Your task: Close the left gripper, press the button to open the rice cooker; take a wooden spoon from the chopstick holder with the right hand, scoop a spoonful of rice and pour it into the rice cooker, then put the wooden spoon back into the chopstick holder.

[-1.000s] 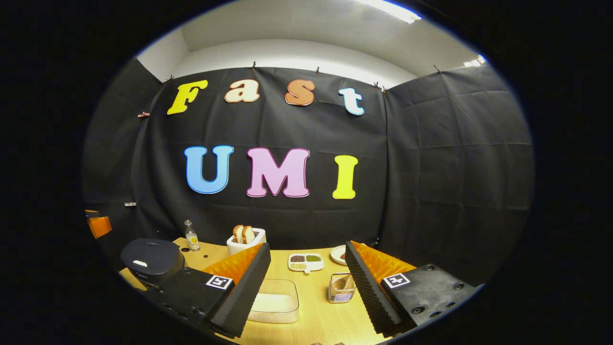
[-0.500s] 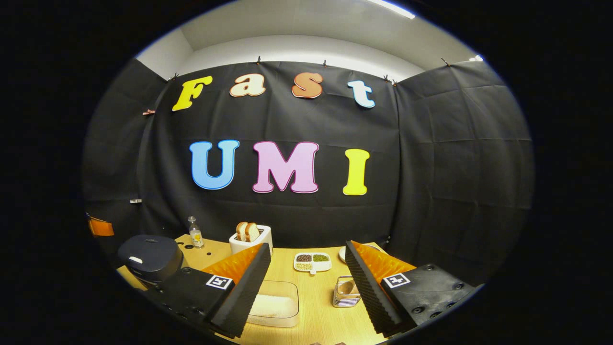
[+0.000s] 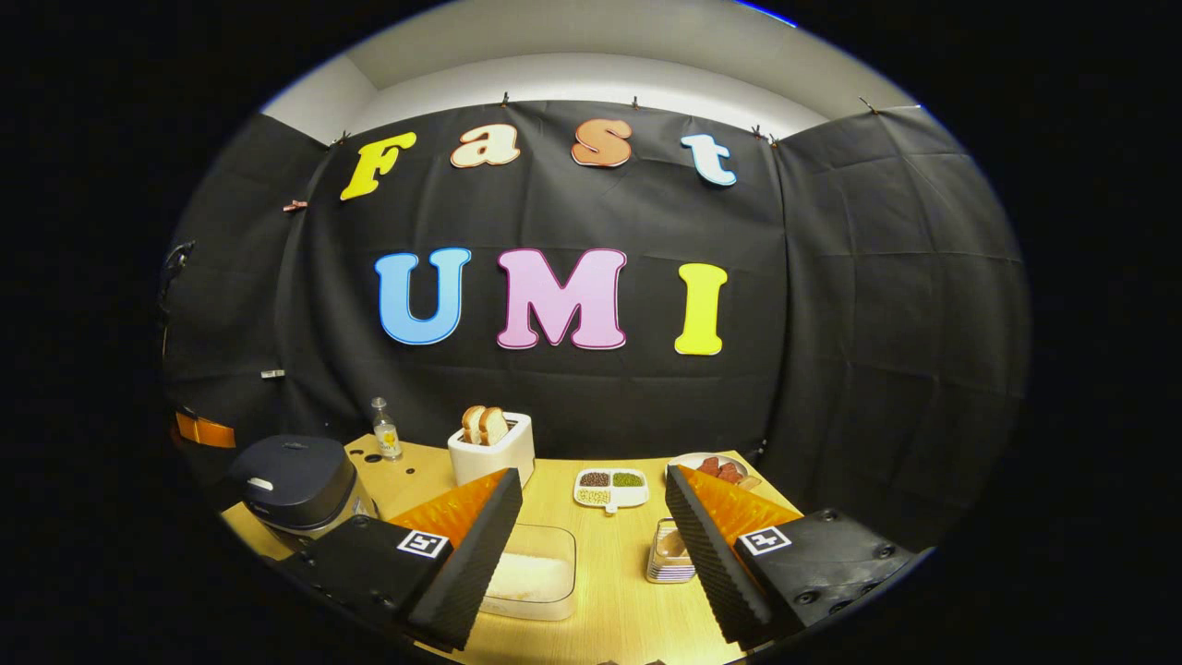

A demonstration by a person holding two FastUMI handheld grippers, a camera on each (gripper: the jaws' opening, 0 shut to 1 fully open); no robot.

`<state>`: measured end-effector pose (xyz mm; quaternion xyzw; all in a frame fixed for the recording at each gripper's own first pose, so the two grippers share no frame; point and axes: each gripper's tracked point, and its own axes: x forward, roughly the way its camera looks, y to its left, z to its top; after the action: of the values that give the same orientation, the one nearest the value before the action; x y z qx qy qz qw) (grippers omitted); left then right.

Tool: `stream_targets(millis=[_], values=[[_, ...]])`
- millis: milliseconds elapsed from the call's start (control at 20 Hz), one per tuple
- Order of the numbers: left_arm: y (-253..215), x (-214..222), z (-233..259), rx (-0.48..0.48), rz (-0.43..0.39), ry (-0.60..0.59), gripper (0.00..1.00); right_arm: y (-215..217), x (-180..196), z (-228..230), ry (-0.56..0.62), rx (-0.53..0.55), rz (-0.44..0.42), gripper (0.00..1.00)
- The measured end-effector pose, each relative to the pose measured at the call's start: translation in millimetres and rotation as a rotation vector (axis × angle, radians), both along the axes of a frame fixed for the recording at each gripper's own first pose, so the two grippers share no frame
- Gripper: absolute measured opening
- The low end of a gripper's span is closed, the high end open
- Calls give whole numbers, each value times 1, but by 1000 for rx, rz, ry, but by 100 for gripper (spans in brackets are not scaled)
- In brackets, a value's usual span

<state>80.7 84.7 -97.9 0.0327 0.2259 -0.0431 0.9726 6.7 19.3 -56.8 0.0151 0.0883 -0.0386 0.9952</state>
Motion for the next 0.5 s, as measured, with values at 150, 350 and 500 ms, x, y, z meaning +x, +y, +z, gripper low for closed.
stream_targets(millis=[150, 350, 500], values=[[5, 7, -26, -64, 42, 78, 6, -14, -1, -10, 32, 10, -30, 98], [6, 12, -48, -89, 53, 125, 7, -24, -3, -17, 44, -11, -48, 98], [9, 11, -62, -63, 55, 143, 6, -26, -2, -20, 48, -14, -51, 98]])
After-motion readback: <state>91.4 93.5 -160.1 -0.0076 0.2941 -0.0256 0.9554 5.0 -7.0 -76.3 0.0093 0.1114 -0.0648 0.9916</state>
